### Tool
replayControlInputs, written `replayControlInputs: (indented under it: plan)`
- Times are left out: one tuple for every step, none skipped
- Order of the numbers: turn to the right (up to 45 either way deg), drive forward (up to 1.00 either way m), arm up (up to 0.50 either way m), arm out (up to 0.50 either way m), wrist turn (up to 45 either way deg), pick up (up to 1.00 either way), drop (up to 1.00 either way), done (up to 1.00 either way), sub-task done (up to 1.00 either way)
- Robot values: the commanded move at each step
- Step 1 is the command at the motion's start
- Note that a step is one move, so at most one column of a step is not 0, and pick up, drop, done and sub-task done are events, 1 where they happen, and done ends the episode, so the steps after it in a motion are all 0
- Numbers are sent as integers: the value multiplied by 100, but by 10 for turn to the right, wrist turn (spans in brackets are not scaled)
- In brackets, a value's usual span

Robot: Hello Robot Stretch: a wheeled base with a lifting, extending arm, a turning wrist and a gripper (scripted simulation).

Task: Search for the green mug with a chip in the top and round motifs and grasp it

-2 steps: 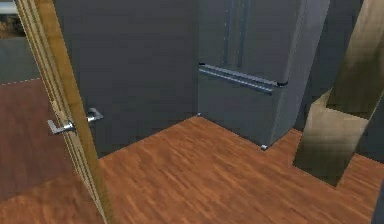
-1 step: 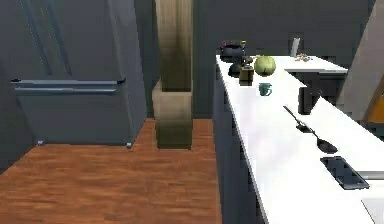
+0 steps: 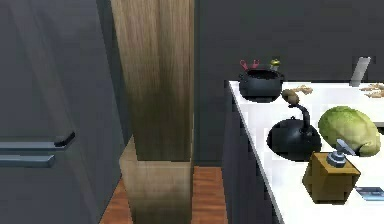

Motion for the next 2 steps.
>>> replayControlInputs:
  plan:
    - [180,0,0,0,0,0,0,0,0]
    - [0,10,0,0,0,0,0,0,0]
